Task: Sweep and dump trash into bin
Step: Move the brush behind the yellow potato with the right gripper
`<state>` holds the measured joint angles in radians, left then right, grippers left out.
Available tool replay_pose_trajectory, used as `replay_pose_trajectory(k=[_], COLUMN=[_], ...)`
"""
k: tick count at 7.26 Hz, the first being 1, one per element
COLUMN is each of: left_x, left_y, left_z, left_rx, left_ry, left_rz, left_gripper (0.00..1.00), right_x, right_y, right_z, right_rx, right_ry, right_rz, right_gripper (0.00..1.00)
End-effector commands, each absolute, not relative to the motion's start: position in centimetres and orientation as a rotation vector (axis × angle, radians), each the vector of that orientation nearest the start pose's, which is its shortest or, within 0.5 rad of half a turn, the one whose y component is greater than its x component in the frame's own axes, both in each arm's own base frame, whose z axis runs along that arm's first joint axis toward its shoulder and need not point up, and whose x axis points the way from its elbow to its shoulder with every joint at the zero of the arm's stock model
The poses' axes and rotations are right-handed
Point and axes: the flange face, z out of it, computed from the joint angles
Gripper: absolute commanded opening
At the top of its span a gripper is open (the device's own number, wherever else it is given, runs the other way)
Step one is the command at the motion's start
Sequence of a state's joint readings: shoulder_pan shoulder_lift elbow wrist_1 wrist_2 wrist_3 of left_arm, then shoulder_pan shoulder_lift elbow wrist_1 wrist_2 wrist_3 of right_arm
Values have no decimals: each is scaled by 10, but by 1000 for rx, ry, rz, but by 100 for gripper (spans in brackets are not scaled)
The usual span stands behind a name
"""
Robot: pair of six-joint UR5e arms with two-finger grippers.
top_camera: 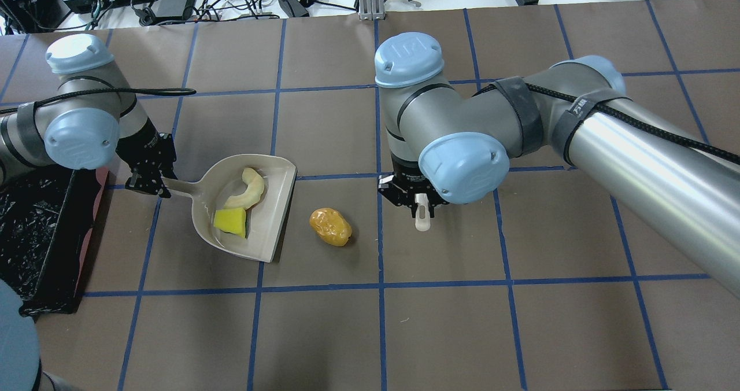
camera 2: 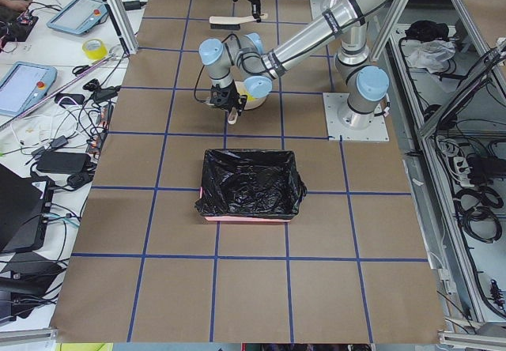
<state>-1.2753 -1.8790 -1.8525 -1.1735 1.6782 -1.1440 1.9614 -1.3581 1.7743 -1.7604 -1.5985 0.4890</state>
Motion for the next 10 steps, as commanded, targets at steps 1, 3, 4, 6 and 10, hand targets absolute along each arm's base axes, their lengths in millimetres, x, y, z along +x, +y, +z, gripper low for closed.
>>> replay_pose_trajectory(k=[1, 3, 4, 6, 10], left_x=[38, 39, 39, 39, 37], left_y=[-546, -546, -546, -546, -546], left_z=[233, 233, 233, 233, 232], left_rx=[-1939, -1942, -1942, -1945, -1995], left_ry=[2234, 2230, 2230, 2227, 2178], left_rz=[196, 195, 194, 194, 190], left_gripper=[0, 0, 0, 0, 0], right_x=[340, 374, 396, 429, 483], right_y=[-396, -358, -335, -295, -287], right_z=[284, 273, 268, 260, 220], right_rx=[376, 543, 568, 586, 570], right_ry=[3235, 3197, 3209, 3168, 3126], right_rz=[295, 320, 329, 427, 407], right_gripper=[6, 4, 4, 4, 4])
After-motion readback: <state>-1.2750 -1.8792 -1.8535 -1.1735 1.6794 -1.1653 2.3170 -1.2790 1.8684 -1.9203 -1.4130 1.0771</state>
